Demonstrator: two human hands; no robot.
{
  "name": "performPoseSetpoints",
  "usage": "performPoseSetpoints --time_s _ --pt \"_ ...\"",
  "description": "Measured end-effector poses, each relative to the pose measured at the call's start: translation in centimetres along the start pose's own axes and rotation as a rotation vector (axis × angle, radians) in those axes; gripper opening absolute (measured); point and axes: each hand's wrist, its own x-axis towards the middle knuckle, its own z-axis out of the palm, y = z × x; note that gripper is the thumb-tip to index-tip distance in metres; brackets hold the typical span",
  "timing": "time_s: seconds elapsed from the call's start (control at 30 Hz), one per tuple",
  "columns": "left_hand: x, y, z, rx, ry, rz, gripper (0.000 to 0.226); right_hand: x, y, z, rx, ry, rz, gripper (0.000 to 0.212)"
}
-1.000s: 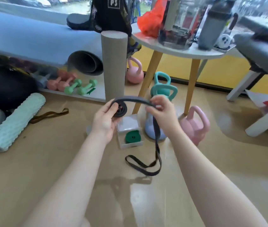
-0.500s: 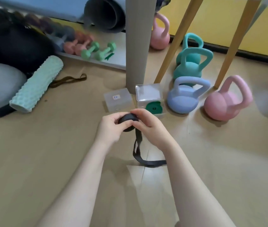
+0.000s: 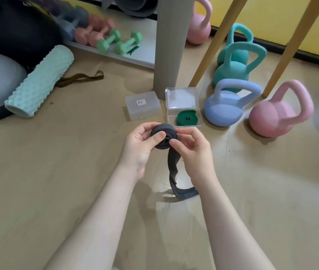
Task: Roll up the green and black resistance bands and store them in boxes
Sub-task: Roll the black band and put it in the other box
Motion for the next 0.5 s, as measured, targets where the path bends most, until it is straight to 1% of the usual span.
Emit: performPoseSetpoints --time_s 0.07,0.17,0.27,0.33,0.43,0.5 --pt "0.3 -0.3 0.2 -0.033 -0.004 -0.075 0.02 0.1 0.0 -0.1 0.032 0.051 0.01 0.015" --pt "0.0 -0.5 0.0 -0.105 -0.021 -0.146 0.021 -0.3 0.2 -0.2 0.063 0.054 0.025 0.017" --pt "0.1 -0.4 -0.5 -0.121 -0.022 -0.126 0.022 -0.2 0.2 -0.2 0.098 -0.014 0.038 0.02" --pt "0.5 -0.5 -0.5 -0.139 -0.023 -0.113 0.022 0.2 0.0 -0.2 0.085 -0.055 0.013 0.024" --pt "0.9 -0.6 -0.1 -0.193 -0.038 -0.13 0.017 0.6 -0.1 -0.1 0.069 -0.033 -0.01 0.024" --pt "1.0 -0.6 0.1 -0.189 -0.059 -0.147 0.013 0.7 0.0 -0.2 0.058 -0.032 -0.022 0.023"
